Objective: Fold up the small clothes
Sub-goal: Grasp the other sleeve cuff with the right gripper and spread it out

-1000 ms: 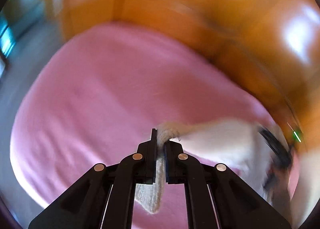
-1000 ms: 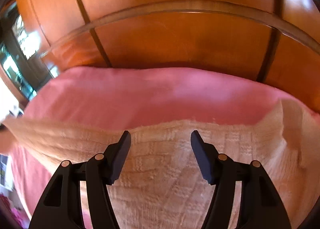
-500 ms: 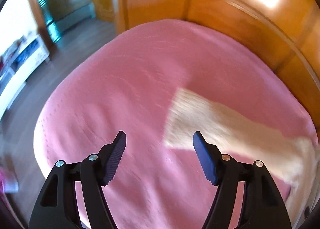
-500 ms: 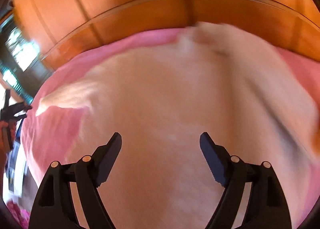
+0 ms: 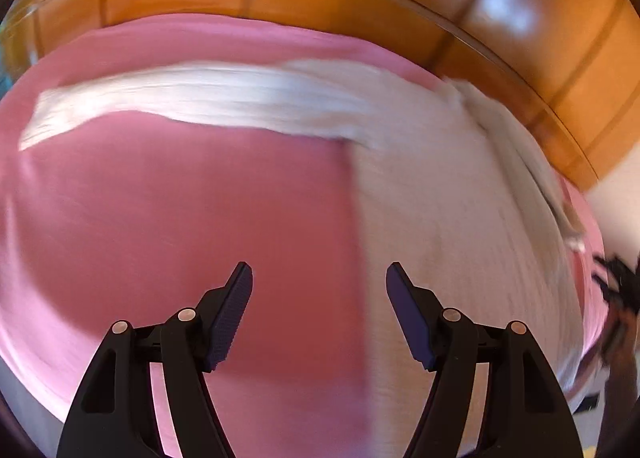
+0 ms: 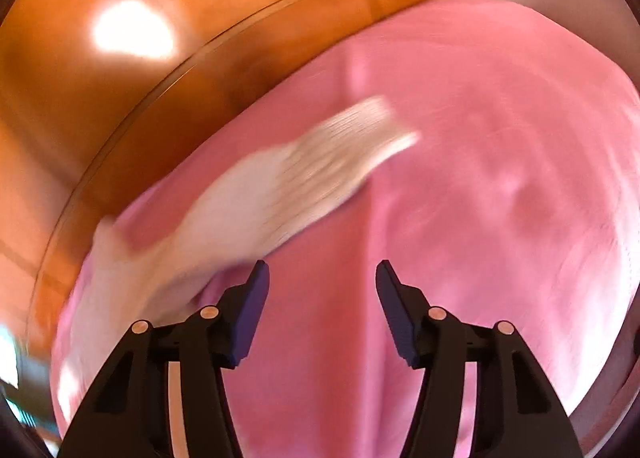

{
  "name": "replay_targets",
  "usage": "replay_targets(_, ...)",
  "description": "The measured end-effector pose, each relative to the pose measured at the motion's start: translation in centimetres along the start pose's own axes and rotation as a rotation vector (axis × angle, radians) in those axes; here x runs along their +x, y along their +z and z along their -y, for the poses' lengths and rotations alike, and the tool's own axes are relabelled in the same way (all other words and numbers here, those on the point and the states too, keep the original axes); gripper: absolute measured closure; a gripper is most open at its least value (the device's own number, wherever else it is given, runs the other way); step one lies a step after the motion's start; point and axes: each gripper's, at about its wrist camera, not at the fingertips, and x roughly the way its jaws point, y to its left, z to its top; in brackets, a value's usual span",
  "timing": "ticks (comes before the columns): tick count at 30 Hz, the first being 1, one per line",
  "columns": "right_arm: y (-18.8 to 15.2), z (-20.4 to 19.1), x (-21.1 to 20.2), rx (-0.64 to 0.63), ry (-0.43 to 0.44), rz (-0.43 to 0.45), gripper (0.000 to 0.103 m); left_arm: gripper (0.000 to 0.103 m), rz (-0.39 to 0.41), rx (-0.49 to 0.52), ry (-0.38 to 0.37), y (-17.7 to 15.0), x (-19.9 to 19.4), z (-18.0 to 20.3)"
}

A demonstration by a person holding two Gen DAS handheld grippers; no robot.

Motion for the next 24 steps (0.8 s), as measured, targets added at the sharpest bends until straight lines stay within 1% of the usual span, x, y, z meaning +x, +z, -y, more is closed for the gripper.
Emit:
replay_targets(1, 1.1, 0.9, 0.4, 0.014, -0.028, 0.02, 0.05, 0.035, 0.005, 0.032, 0.017, -0.4, 0.1, 1.5)
replay_targets(2, 2.1, 0.9, 0.8, -0.015, -0.074, 0.046, 0.05, 0.035, 0.009, 0.055, 0.016, -0.6, 0.3, 2.6)
replay_targets(3, 2.6, 0.0, 1.2, -0.099, -0.136, 0.07, 0.05, 0.035, -0.001, 0.076, 0.002, -0.5, 0.8, 3.8)
replay_targets(4, 2.6, -0.6, 1.5, -0.172, -0.163, 0.077, 0.05, 0.035, -0.01, 0.093, -0.004, -0.2, 1.5, 3.6)
replay_targets(5, 2.7, -1.7, 2.1, -0.276, -0.184, 0.074, 0.049, 0.035, -0.016, 0.116, 0.001, -0.7, 1.8, 4.7)
replay_targets(6, 2.6, -2.7, 2.6, -0.355, -0.202, 0.074, 0.047, 0.035, -0.017, 0.131, 0.005, -0.7, 2.4, 4.4)
replay_targets(7, 2.5, -3.1, 3.0, -0.398, -0.218, 0.077, 0.045, 0.035, -0.021, 0.152, 0.001, -0.9, 2.8, 5.3)
replay_targets(8, 2.7, -3.4, 3.6, -0.433, -0.231, 0.081, 0.043, 0.035, -0.025, 0.161, -0.011, -0.8, 3.1, 5.7)
replay_targets(9, 2.7, -3.5, 4.1, -0.447, -0.233, 0.08, 0.043, 0.035, -0.031, 0.166, -0.02, -0.9, 3.4, 6.1)
replay_targets(11, 2.4, -3.9, 5.2, -0.539, -0.194, 0.042, 0.042, 0.035, -0.052, 0.194, -0.034, -0.7, 4.6, 8.2)
replay_targets(12, 1.9, -3.6, 5.6, -0.586, -0.184, 0.028, 0.04, 0.035, -0.051, 0.207, -0.038, -0.6, 4.9, 8.9)
replay_targets(13, 1.0, -4.2, 6.0, -0.665, -0.182, 0.011, 0.038, 0.035, -0.045, 0.237, -0.043, -0.4, 5.1, 10.3)
replay_targets(15, -0.4, -4.8, 7.1, -0.805, -0.213, -0.002, 0.036, 0.035, -0.038, 0.285, -0.057, 0.1, 5.5, 12.1)
replay_targets(17, -0.9, -4.7, 8.0, -0.872, -0.226, -0.016, 0.036, 0.035, -0.047, 0.315, -0.082, 0.7, 6.5, 14.2)
replay_targets(18, -0.8, -4.7, 8.4, -0.886, -0.232, -0.004, 0.036, 0.035, -0.055, 0.328, -0.09, 0.9, 6.9, 14.9)
replay_targets(20, -0.2, -4.6, 9.1, -0.884, -0.248, 0.019, 0.035, 0.035, -0.065, 0.353, -0.108, 1.1, 7.8, 16.8)
replay_targets(22, 0.6, -4.5, 10.0, -0.859, -0.242, 0.016, 0.036, 0.035, -0.071, 0.373, -0.129, 1.1, 8.3, 18.5)
replay_targets(23, 0.9, -4.3, 10.5, -0.85, -0.236, 0.004, 0.042, 0.035, -0.075, 0.388, -0.142, 1.1, 8.6, 19.4)
replay_targets(24, 1.2, -4.4, 11.0, -0.846, -0.224, -0.012, 0.056, 0.035, -0.078, 0.406, -0.153, 1.2, 9.0, 20.3)
